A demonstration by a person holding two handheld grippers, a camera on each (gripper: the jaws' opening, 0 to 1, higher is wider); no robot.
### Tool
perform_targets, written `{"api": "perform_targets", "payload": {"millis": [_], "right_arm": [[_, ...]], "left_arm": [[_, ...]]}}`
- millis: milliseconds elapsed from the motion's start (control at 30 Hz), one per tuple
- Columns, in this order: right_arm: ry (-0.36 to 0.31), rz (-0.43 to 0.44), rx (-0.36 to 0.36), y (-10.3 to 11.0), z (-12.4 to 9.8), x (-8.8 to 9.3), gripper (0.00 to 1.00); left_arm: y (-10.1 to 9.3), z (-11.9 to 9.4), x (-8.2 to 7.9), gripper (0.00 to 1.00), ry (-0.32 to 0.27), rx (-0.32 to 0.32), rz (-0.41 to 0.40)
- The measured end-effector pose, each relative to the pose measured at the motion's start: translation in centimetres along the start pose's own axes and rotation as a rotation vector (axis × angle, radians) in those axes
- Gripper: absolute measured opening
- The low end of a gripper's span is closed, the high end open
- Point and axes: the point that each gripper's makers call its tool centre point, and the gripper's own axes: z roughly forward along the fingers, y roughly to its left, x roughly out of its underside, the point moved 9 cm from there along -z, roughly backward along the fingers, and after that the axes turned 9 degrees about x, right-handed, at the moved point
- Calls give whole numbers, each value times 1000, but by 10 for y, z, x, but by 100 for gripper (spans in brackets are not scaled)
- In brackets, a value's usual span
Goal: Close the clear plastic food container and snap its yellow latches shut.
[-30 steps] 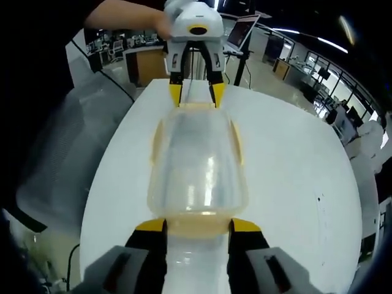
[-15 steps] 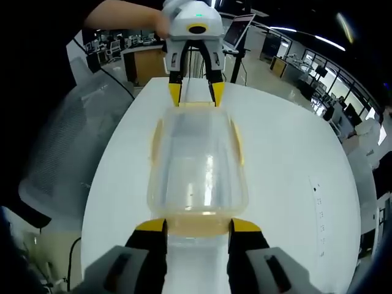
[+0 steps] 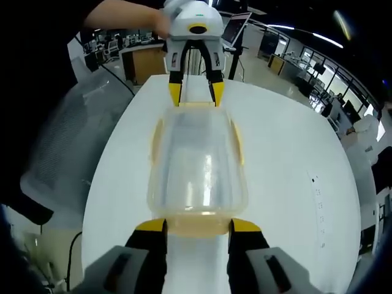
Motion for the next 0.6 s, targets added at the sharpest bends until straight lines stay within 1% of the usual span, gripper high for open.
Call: {"api": "perform_targets", "payload": {"millis": [200,267,433,600], "right_arm": [[6,-4,5,-2,-4,3,35],[6,-1,3,-1,-3,4,35],[11,9,-7,1,2,6,35],[-1,27,-11,3,2,7,35]], "left_arm": [[1,2,-4,35,-13,5,-7],[1,2,-4,35,-10,9,-5],[0,6,-2,35,3,21,-8],[3,6,-1,35,-5,36,-13]]}}
